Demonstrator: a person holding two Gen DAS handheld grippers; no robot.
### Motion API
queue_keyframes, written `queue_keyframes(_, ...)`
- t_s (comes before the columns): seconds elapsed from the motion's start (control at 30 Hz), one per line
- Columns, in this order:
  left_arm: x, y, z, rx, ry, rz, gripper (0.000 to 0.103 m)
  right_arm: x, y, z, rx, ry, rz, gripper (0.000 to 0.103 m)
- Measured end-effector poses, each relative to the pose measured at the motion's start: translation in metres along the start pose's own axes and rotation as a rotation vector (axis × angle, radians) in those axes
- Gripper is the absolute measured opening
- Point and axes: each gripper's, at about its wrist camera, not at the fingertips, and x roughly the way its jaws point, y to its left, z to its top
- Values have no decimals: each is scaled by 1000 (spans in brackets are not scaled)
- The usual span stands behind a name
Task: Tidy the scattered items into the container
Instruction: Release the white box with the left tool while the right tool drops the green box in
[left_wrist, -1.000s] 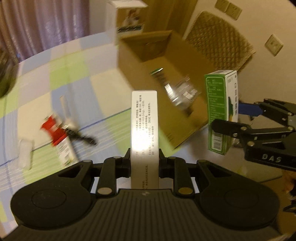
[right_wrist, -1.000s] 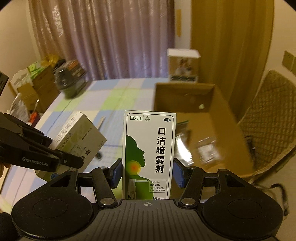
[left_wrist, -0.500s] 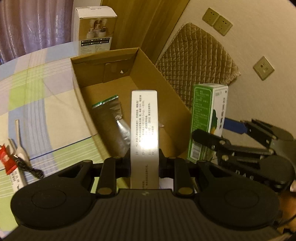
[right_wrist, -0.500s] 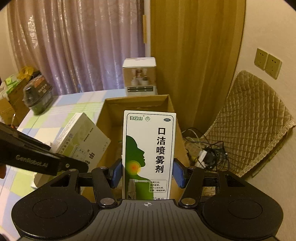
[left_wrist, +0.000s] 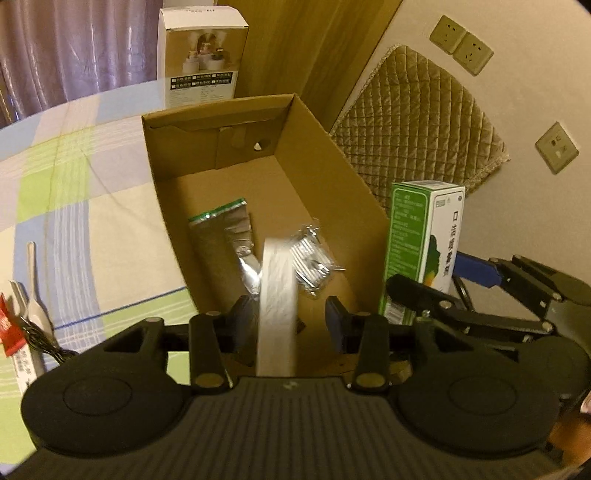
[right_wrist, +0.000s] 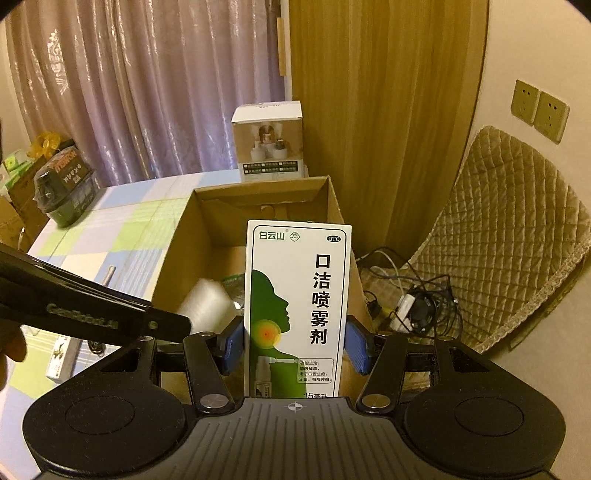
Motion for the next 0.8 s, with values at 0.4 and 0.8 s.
queue_keyframes(0.4, -15, 14, -8, 34, -34, 46, 38, 12, 0, -5, -1, 26, 6, 58)
queue_keyframes(0.8, -26, 36, -20, 6, -55, 58, 44, 20, 6, 2, 14, 2, 39, 64)
